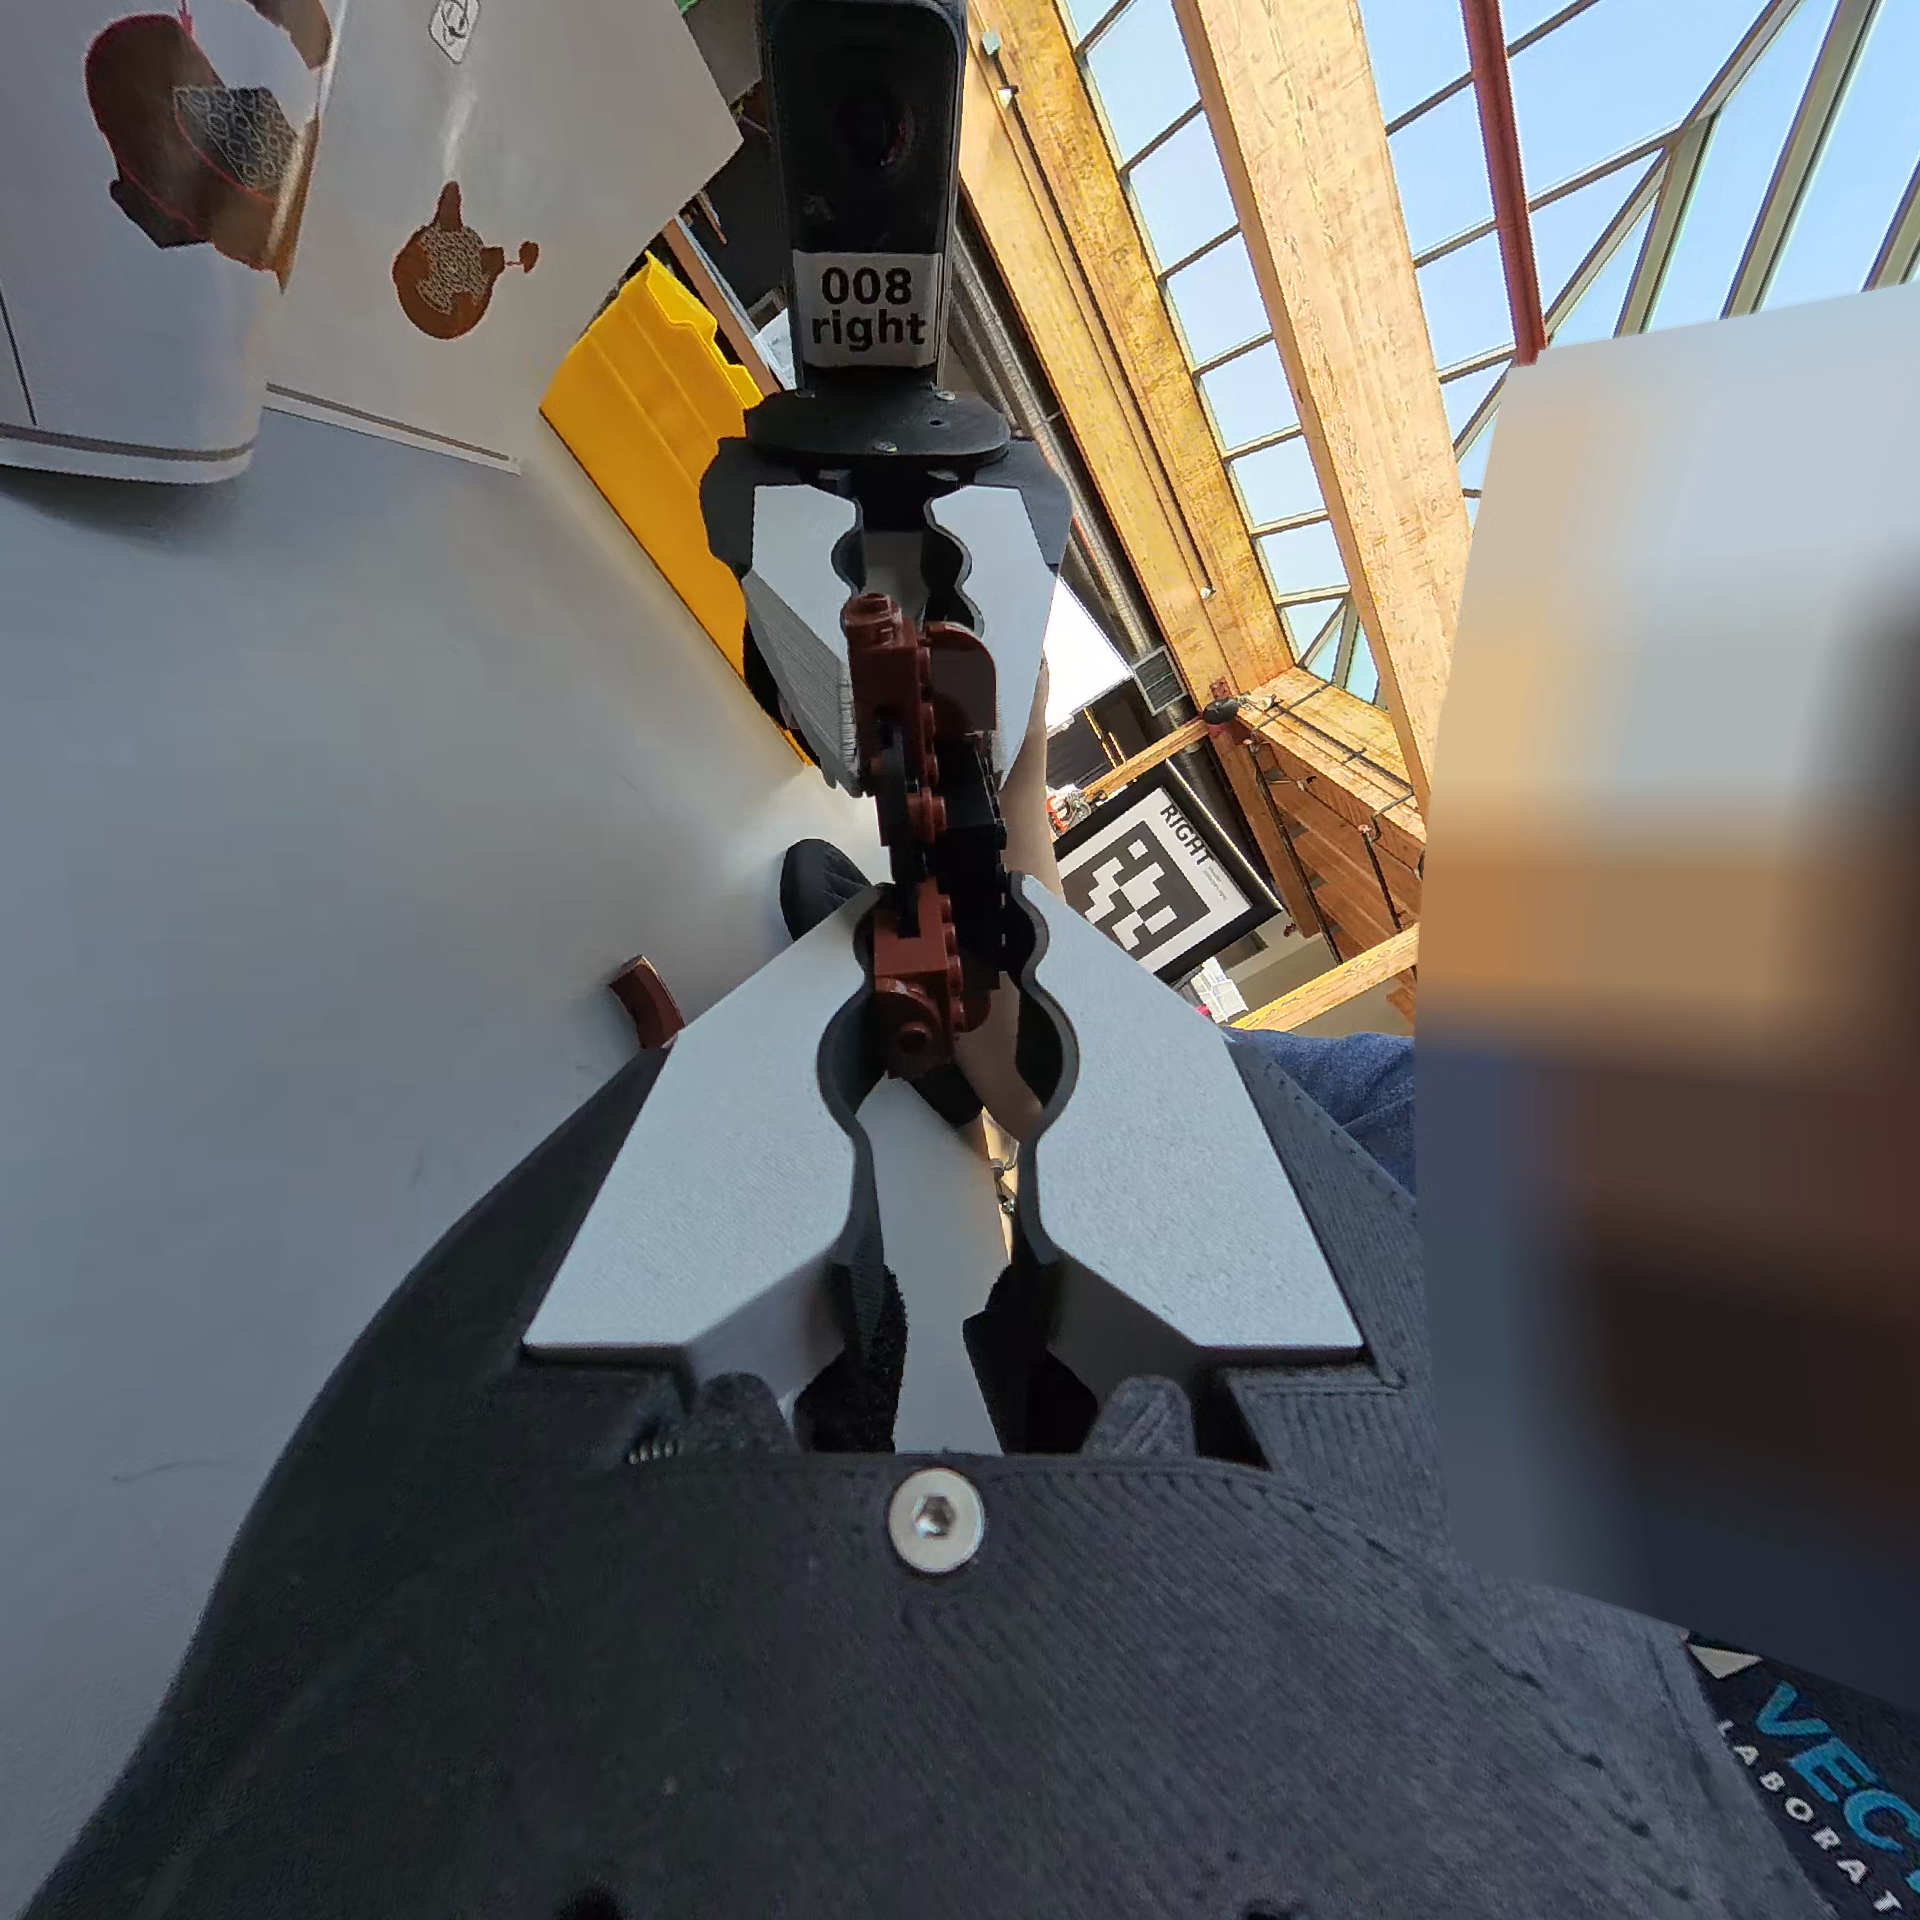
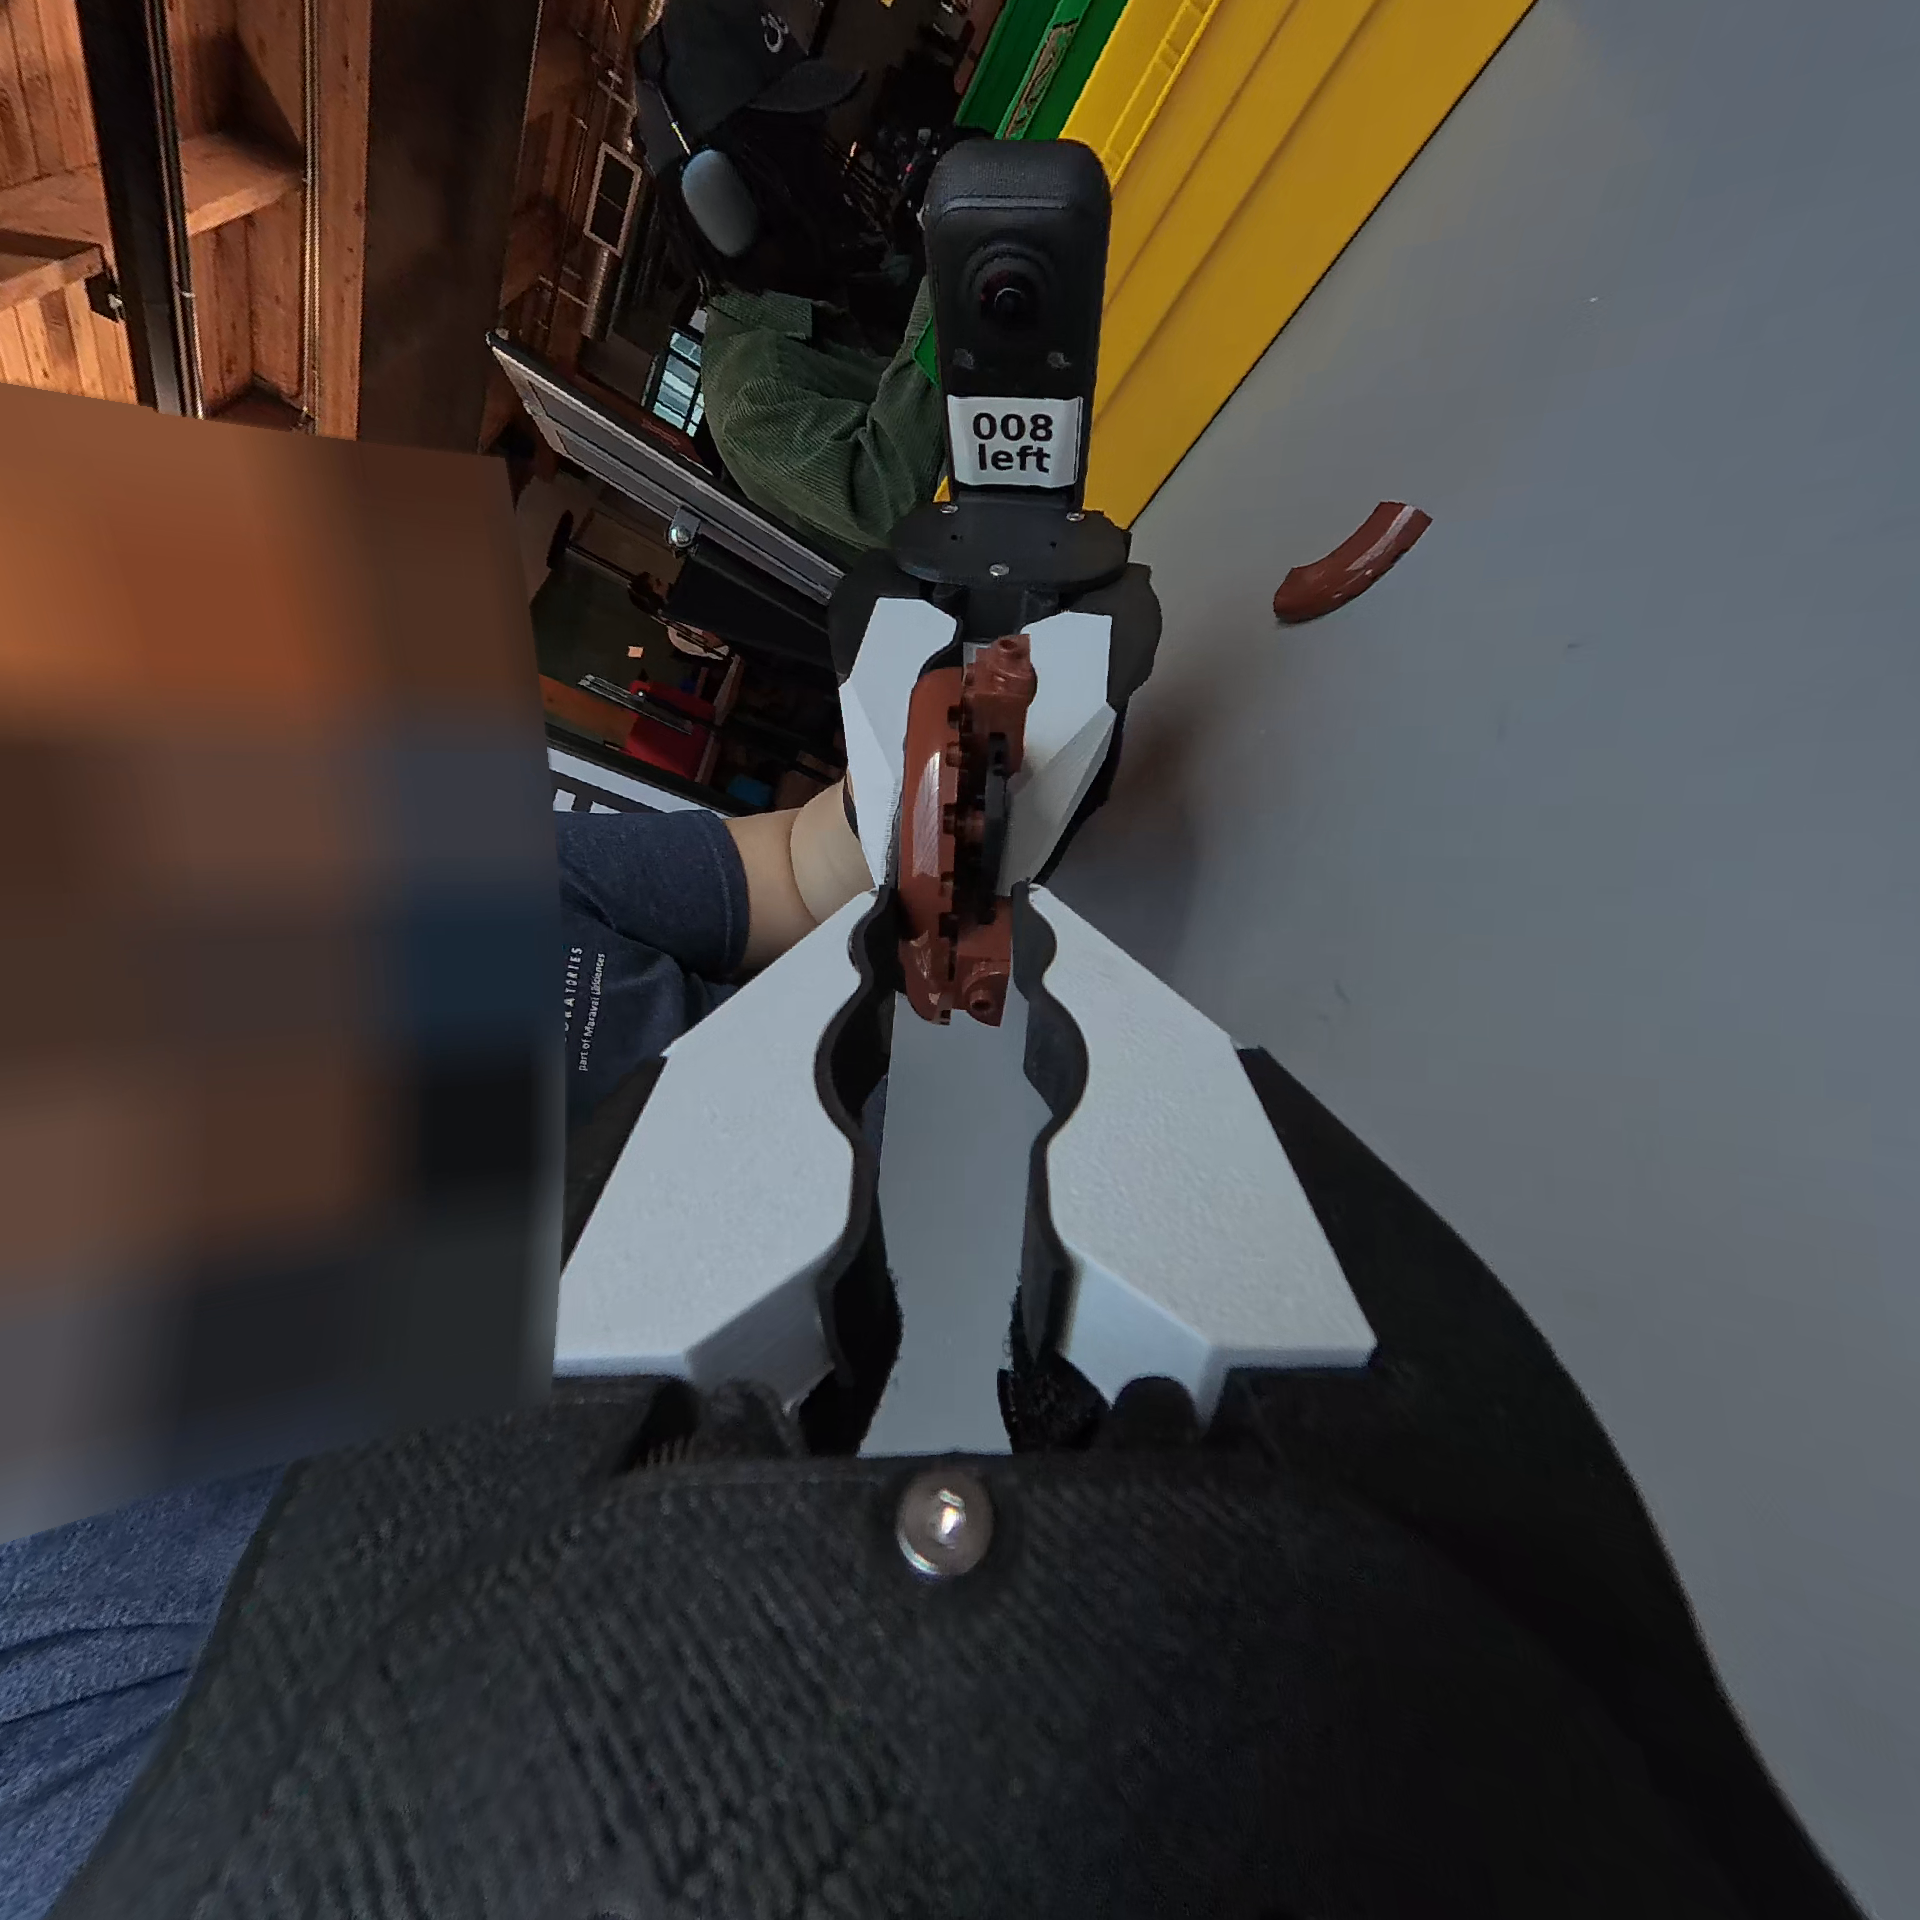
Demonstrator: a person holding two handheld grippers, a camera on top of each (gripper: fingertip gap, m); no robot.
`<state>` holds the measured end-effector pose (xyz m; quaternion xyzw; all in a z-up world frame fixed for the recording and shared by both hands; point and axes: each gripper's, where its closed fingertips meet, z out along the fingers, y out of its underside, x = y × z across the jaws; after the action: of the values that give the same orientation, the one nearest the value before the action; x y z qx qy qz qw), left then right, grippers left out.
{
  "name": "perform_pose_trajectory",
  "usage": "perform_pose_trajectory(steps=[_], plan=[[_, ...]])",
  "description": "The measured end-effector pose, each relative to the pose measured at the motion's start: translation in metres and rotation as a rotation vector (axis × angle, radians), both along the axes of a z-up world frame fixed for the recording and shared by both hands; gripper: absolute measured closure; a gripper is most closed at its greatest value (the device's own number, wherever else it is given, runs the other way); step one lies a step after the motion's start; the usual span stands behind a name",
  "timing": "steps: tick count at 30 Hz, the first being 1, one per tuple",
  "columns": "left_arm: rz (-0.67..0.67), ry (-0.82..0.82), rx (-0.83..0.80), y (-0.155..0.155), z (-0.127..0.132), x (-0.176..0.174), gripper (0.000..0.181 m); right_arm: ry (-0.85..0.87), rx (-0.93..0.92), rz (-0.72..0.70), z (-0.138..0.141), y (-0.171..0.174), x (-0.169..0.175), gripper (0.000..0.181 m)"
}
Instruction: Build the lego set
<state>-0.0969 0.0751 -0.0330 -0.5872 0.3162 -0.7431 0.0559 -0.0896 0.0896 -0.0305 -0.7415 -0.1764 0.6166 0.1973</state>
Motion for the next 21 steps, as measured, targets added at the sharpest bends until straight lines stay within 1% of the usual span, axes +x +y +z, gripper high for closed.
perform_pose_trajectory(steps=[11, 16, 21], plan=[[0.027, 0.014, 0.049, 0.0025, 0.0003, -0.0012, 0.164, 0.026, 0.021, -0.003, 0.0007, 0.0026, -0.0012, 0.161], [0.037, 0.016, 0.072, 0.0027, 0.0014, -0.0015, 0.164, 0.012, 0.113, 0.007, 0.0033, 0.0026, -0.0018, 0.161], [0.040, 0.020, 0.073, 0.0033, 0.0011, -0.0020, 0.164, 0.019, 0.107, 0.006, 0.0029, 0.0032, -0.0020, 0.162]])
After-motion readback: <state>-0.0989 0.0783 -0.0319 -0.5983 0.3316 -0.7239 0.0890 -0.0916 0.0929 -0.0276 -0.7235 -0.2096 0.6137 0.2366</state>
